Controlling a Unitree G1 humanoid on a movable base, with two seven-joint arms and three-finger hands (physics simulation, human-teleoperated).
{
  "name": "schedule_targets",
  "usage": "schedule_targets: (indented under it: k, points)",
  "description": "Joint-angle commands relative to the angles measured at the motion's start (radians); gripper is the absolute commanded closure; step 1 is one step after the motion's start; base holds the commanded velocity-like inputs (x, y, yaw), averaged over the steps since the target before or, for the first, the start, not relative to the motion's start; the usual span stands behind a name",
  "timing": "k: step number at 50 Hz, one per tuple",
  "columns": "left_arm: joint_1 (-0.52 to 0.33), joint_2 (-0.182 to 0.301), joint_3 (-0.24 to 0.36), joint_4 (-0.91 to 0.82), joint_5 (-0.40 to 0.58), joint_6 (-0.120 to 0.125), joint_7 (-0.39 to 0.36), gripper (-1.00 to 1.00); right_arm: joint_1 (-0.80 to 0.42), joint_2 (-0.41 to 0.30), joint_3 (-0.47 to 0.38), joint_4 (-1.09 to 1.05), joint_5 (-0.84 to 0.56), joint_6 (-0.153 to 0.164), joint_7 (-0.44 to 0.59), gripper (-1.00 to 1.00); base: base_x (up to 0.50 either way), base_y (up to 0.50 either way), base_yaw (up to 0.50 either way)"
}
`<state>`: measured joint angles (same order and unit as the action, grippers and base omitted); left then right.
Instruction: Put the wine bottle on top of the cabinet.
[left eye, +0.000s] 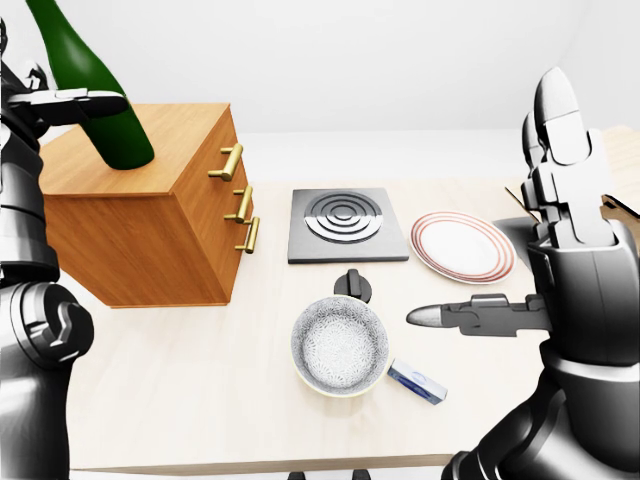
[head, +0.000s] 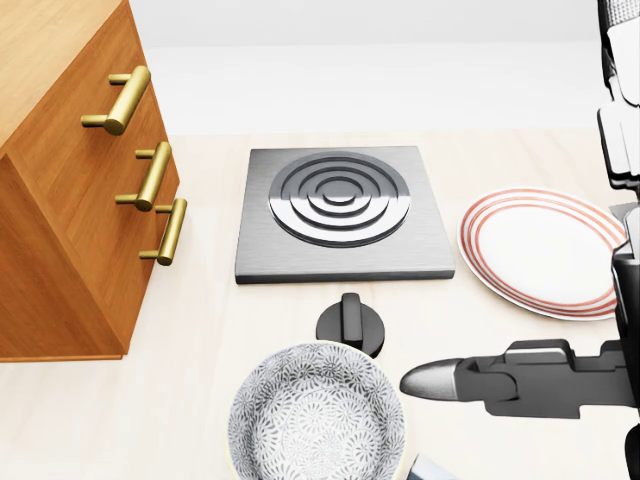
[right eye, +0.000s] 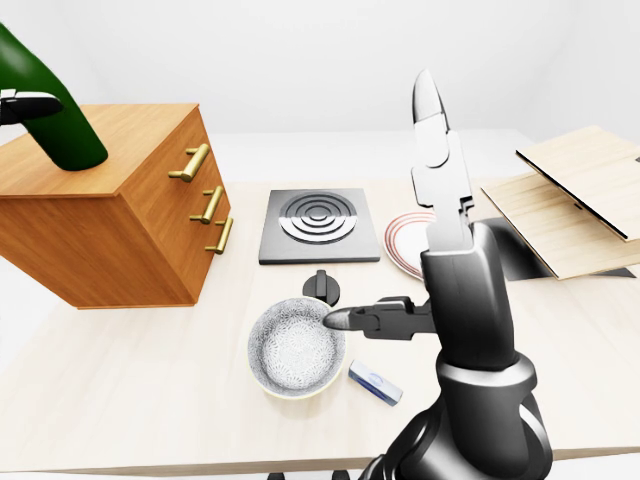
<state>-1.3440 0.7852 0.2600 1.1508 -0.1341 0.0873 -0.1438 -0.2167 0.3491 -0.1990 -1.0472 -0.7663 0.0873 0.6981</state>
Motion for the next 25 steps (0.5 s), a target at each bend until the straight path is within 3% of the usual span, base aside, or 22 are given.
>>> schedule_targets:
  k: [1, 9, 13, 15, 16, 18, 20, 22, 23, 25]
  points:
    - [-0.075, 0.045, -0.004, -0.029, 0.01, 0.0, 0.002, -1.0, 0.013, 0.0, -0.003, 0.0, 0.001, 0.0, 0.0, -1.0, 0.0, 0.0, 0.0]
    - [-0.341, 0.165, -0.024, -0.101, 0.031, 0.0, -0.044, -1.0, -0.011, 0.0, -0.012, 0.0, -0.03, 0.0, 0.0, -1.0, 0.0, 0.0, 0.0]
    - [-0.393, 0.195, -0.03, -0.193, 0.039, 0.0, -0.089, -1.0, -0.031, 0.0, -0.011, 0.0, -0.053, 0.0, 0.0, -1.0, 0.0, 0.0, 0.0]
    - [-0.319, 0.212, -0.002, -0.362, 0.007, 0.0, -0.116, -1.0, -0.03, 0.0, 0.0, 0.0, -0.064, 0.0, 0.0, -1.0, 0.0, 0.0, 0.0]
    - [-0.325, 0.217, -0.012, -0.41, 0.006, 0.0, -0.114, -1.0, -0.032, 0.0, 0.005, 0.0, -0.072, 0.0, 0.0, -1.0, 0.0, 0.0, 0.0]
    - [-0.216, 0.23, 0.032, -0.674, -0.046, 0.0, -0.109, -1.0, -0.04, 0.0, 0.011, 0.0, -0.089, 0.0, 0.0, -1.0, 0.0, 0.0, 0.0]
    - [0.014, 0.23, 0.128, -1.052, -0.144, 0.0, -0.072, -1.0, -0.045, 0.0, 0.007, 0.0, -0.097, 0.0, 0.0, -1.0, 0.0, 0.0, 0.0]
    - [0.099, 0.202, 0.221, -1.215, -0.282, 0.0, 0.016, -1.0, -0.045, 0.0, 0.009, 0.0, -0.104, 0.0, 0.0, -1.0, 0.0, 0.0, 0.0]
    - [0.189, 0.181, 0.272, -1.36, -0.341, 0.0, 0.079, -1.0, -0.04, 0.0, 0.03, 0.0, -0.128, 0.0, 0.0, -1.0, 0.0, 0.0, 0.0]
    - [0.292, 0.19, 0.303, -1.466, -0.439, 0.0, 0.161, -1.0, -0.035, 0.0, 0.037, 0.0, -0.157, 0.0, 0.0, -1.0, 0.0, 0.0, 0.0]
